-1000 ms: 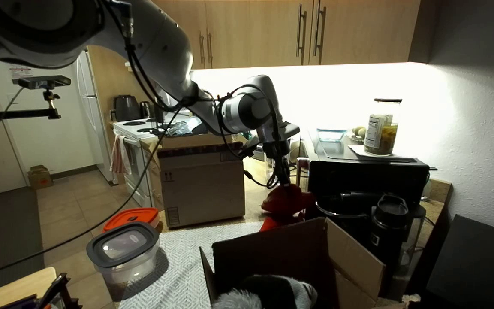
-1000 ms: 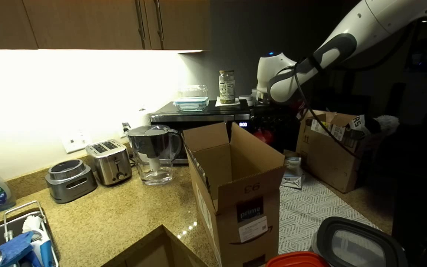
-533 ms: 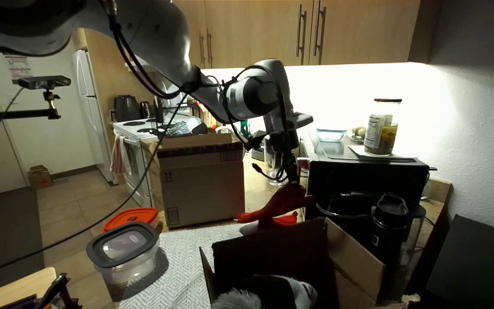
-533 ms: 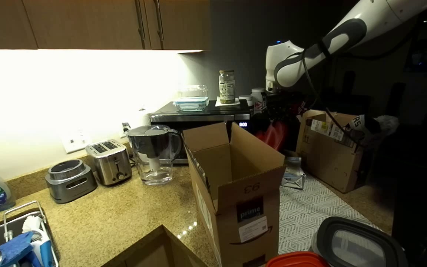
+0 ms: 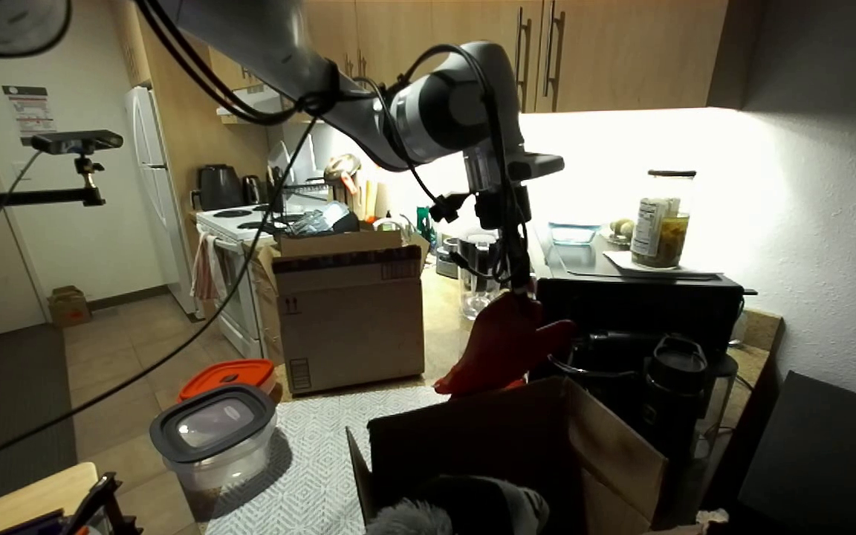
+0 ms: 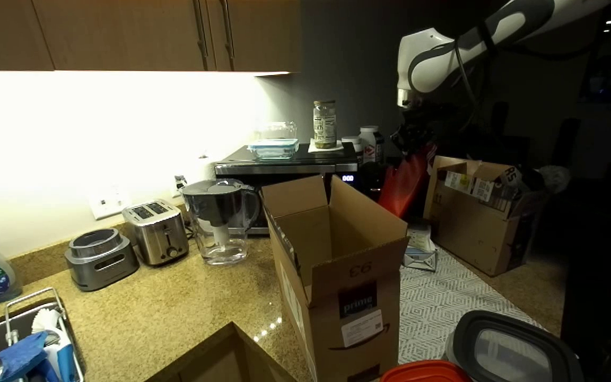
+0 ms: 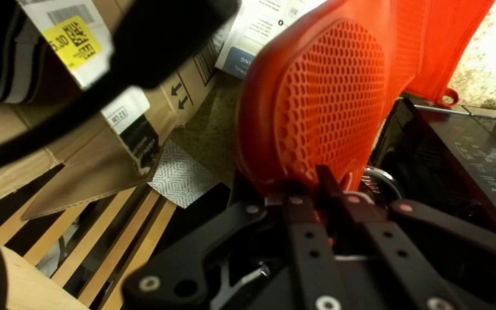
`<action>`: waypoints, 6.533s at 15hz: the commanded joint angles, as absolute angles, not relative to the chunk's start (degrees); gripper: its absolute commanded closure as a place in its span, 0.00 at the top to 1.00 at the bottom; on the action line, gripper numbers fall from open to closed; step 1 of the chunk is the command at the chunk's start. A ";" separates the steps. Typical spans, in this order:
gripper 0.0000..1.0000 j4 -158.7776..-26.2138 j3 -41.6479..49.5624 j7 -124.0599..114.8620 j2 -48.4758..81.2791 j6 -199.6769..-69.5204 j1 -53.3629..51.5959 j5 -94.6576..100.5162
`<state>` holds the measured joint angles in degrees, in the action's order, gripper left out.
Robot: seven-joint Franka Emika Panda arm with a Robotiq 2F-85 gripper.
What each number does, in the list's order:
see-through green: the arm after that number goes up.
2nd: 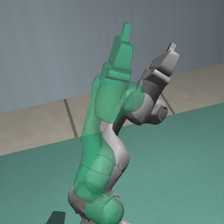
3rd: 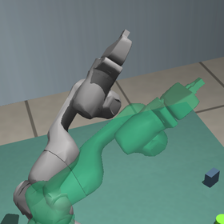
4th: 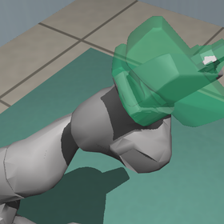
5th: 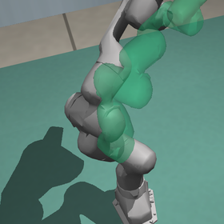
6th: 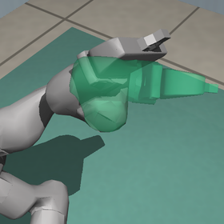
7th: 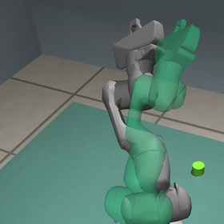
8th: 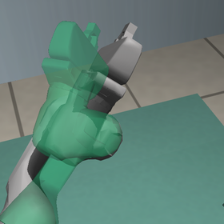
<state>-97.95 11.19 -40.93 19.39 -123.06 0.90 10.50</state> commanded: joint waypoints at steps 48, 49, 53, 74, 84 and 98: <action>1.00 -107.39 7.63 -42.57 13.12 -115.25 1.78 16.20; 1.00 -107.36 7.69 -41.87 13.08 -115.50 2.10 15.66; 1.00 -106.80 7.96 -38.89 13.27 -115.08 3.22 13.04; 1.00 -106.73 8.37 -40.83 13.52 -114.84 2.51 13.64; 1.00 -104.46 8.64 -28.28 9.86 -111.27 5.18 9.55; 1.00 -95.73 10.52 -19.19 16.01 -105.44 8.39 7.81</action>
<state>-98.65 10.28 -21.82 13.85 -107.55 7.48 9.29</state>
